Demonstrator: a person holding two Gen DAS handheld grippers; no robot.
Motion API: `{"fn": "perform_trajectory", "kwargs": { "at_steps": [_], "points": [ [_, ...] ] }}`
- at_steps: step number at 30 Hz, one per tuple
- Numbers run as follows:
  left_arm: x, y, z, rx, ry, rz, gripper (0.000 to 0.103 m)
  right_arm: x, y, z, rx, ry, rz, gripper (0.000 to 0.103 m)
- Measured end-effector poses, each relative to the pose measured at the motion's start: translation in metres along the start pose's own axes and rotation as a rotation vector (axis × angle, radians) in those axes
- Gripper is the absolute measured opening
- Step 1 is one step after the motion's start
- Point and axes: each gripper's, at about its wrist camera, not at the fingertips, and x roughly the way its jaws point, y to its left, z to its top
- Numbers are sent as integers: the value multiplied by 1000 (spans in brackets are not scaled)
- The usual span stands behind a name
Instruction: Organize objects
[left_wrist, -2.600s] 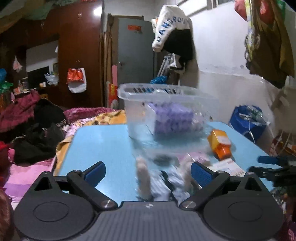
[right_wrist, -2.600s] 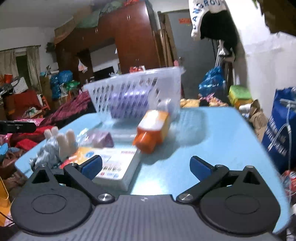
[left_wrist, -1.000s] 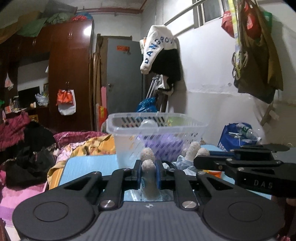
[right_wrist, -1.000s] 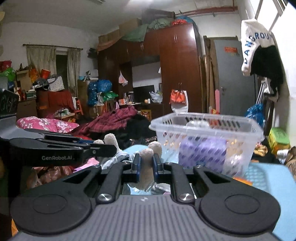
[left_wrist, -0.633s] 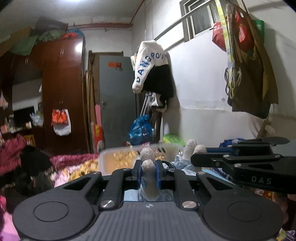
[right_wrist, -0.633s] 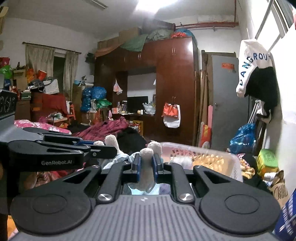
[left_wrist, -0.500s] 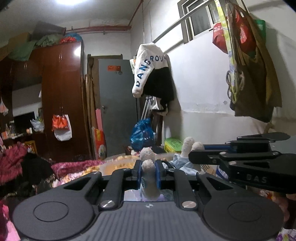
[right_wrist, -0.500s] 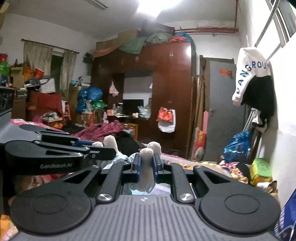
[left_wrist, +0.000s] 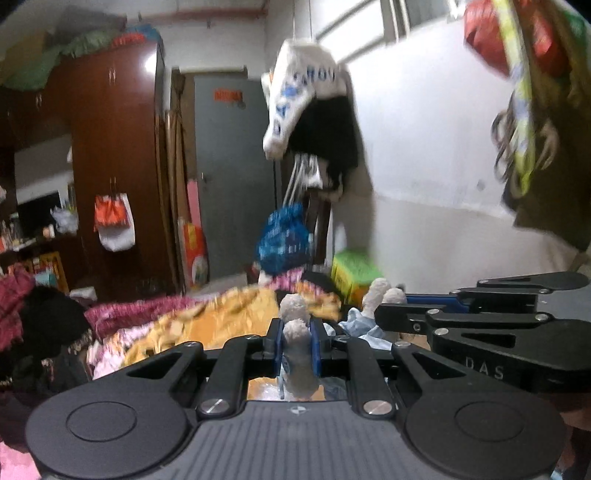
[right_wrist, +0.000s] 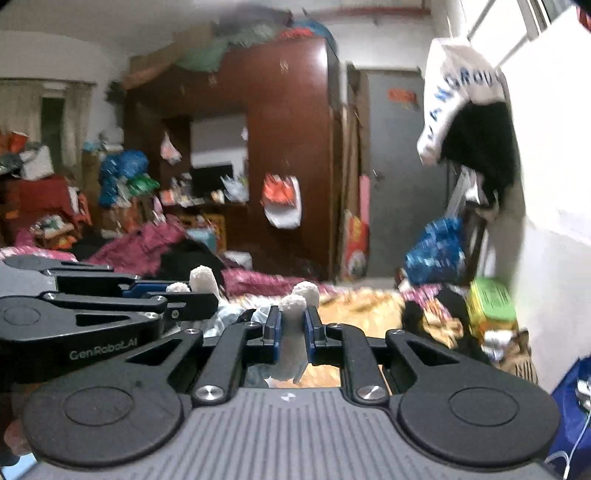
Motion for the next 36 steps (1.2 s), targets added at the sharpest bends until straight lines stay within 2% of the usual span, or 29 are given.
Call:
{"fn": "perform_trajectory", "kwargs": {
  "at_steps": [6,14,16,17,18,19,20,21,22,24,26,27,30,33,36],
  "points": [
    [55,-15,-13,38,101,28,18,29,-17,-23,40,87,-27,15],
    [72,-17,-21,55,158,58,19,43,-28,-23,59,166,-17,15],
    [75,-15,-23,56,171,75,23,48,-30,-23,65,191,-13,16],
    [77,-15,-23,55,175,86,28,50,-32,-22,74,200,-7,18],
    [74,-12,-25,48,171,109,39,49,-32,-23,81,200,-10,20],
    [72,-10,-26,43,163,124,43,46,-32,-22,83,197,-16,22],
    [68,-8,-26,37,151,132,48,43,-33,-22,86,188,-22,32],
    [62,-5,-26,24,133,131,53,37,-34,-21,88,175,-32,46],
    [54,0,-26,1,113,125,56,31,-35,-19,89,152,-49,53],
    [36,7,-26,-42,69,116,74,16,-37,-18,89,109,-71,83],
    [18,11,-28,-58,34,102,83,0,-39,-18,95,75,-71,95],
    [8,13,-31,-65,26,93,84,-8,-39,-19,95,61,-64,100],
    [-18,14,-39,-49,5,53,90,-36,-35,-27,67,23,-60,103],
    [-50,15,-56,-27,-18,49,101,-61,-37,-41,78,8,-41,103],
    [-74,21,-74,-14,-13,50,101,-78,-40,-61,119,22,-16,103]
  ]
}}
